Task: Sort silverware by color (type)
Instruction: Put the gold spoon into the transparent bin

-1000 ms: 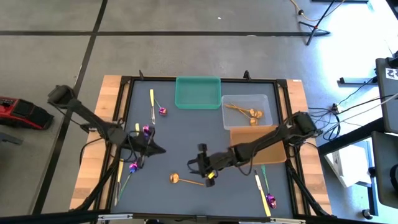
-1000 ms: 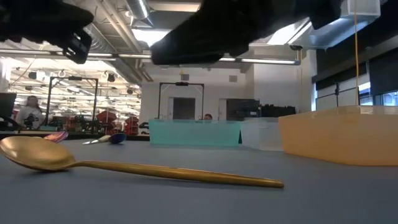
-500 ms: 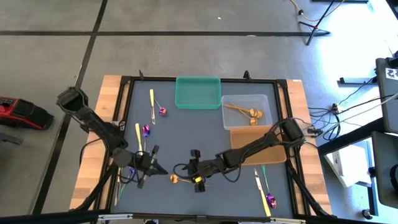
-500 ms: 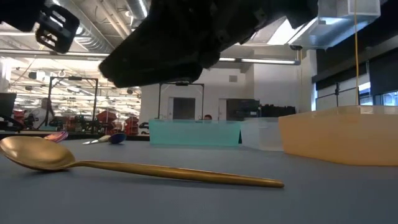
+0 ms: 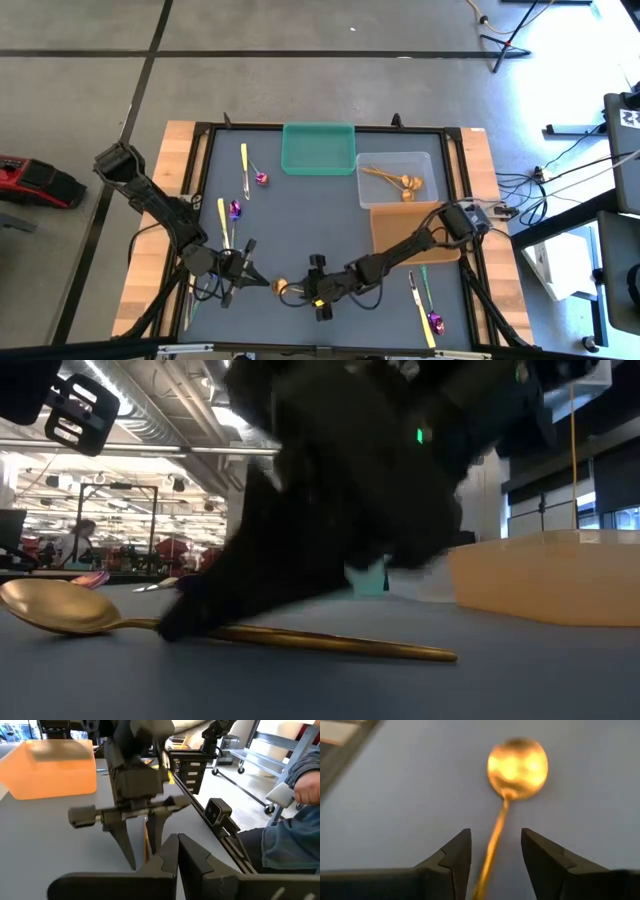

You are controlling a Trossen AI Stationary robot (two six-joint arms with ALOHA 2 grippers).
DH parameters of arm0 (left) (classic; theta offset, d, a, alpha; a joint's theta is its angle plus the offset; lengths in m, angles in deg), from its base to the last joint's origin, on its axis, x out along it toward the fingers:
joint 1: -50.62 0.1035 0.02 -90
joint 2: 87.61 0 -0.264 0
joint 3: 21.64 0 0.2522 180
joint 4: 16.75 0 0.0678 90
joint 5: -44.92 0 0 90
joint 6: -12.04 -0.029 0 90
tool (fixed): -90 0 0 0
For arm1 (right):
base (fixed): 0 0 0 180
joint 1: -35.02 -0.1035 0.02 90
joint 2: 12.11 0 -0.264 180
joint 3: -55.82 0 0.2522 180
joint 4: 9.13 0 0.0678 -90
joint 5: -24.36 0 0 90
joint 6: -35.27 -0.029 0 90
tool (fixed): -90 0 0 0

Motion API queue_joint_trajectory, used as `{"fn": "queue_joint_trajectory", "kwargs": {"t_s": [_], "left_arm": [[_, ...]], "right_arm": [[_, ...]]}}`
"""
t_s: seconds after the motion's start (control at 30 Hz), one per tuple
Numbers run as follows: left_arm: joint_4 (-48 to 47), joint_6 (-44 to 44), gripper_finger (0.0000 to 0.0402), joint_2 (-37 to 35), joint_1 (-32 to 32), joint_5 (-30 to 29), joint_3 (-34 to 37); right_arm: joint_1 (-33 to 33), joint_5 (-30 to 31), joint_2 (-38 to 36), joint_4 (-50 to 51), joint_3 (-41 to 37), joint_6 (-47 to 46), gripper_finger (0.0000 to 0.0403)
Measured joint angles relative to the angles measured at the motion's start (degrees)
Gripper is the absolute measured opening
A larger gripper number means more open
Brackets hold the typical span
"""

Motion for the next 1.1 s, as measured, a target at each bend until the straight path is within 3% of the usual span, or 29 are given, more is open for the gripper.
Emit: {"fn": "queue_joint_trajectory", "kwargs": {"t_s": [0.17,0.47,0.73,1.1], "left_arm": [[0.00,-0.12,0.0001,0.00,0.05,0.00,-0.01],[0.03,0.00,0.0001,0.00,1.14,0.01,0.00],[0.11,0.04,0.0001,-0.02,1.16,0.04,0.01],[0.29,0.13,0.0002,-0.02,1.16,0.04,-0.01]], "right_arm": [[0.02,-1.59,1.65,-0.73,0.17,-0.02,0.0135],[0.02,-1.50,1.91,-0.23,0.18,3.51,0.0009],[-0.02,-0.56,-0.10,1.37,-0.07,3.76,0.0016],[0.09,0.29,-10.16,14.76,-0.22,5.22,0.0008]]}}
